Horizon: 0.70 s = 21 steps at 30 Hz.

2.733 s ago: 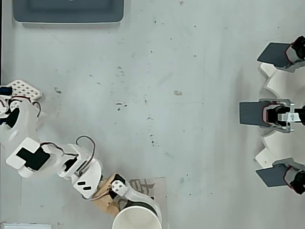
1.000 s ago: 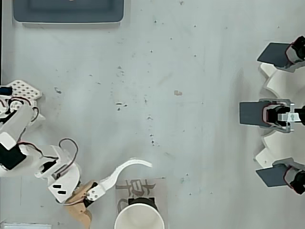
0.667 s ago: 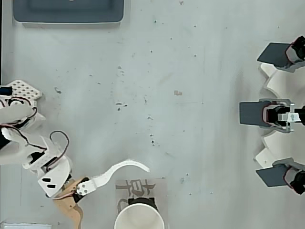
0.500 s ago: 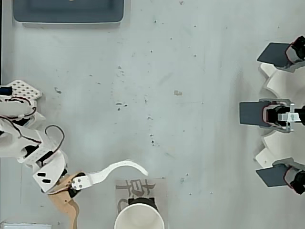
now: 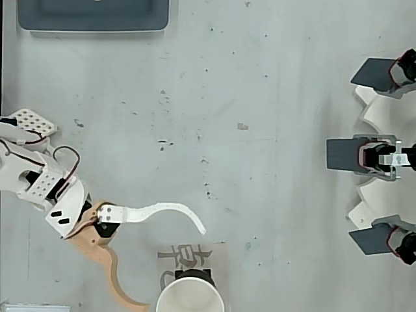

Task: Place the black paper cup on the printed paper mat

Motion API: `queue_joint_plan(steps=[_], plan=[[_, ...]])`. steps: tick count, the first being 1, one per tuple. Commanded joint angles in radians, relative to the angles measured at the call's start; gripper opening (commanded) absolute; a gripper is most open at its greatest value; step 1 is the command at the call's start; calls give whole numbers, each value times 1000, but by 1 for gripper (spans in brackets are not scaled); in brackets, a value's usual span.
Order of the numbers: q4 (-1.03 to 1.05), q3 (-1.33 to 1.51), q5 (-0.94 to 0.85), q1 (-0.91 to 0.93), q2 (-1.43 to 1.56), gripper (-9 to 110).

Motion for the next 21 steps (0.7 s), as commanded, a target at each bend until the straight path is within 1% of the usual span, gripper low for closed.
queue_joint_plan(steps=[1,8,13,21], plan=[[0,8,-21,-72,83,35],[11,67,-40,-239,170,29],[15,69,-40,-334,176,28],[109,29,-37,-486,149,23]])
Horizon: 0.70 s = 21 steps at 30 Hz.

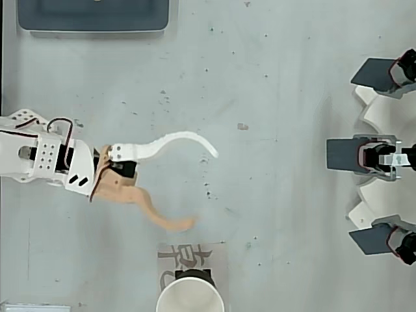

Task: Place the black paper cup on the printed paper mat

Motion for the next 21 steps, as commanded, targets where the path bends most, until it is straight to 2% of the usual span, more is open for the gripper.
queue_joint_plan(steps=[1,11,16,21], plan=[[37,-43,-2,-40,-15,23],[130,-264,-5,-114,-210,19],[130,-385,8,-133,-337,25],[147,-537,17,-135,-472,25]])
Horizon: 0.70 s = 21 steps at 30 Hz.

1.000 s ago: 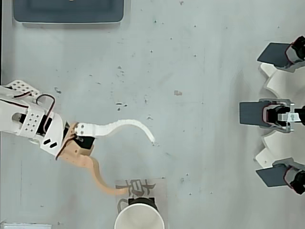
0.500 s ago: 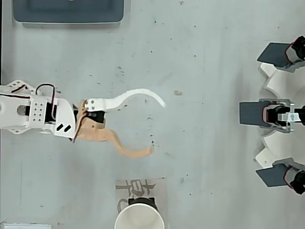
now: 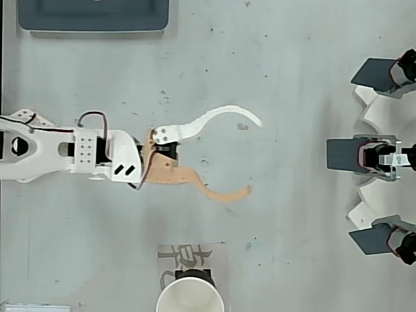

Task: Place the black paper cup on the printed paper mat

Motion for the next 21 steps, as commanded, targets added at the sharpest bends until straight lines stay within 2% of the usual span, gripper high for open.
queue_joint_plan(steps=[1,13,21], plan=[[23,-121,20,-14,-58,25],[95,-419,71,-15,-302,24],[123,-537,71,-23,-407,16]])
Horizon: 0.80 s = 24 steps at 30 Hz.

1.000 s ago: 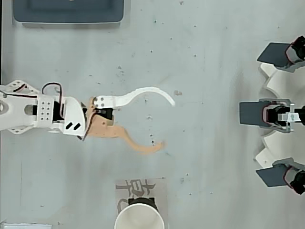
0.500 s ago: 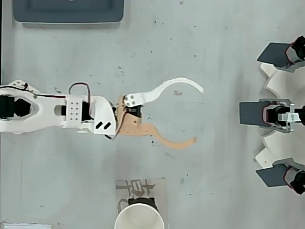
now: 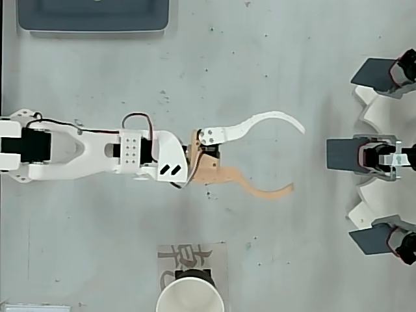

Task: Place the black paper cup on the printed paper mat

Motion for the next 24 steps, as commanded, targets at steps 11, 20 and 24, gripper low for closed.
queue_joint_plan(steps=[11,20,24], plan=[[75,-196,3,-25,-72,11],[71,-196,-2,-32,-87,12],[69,-196,-3,-32,-87,12]])
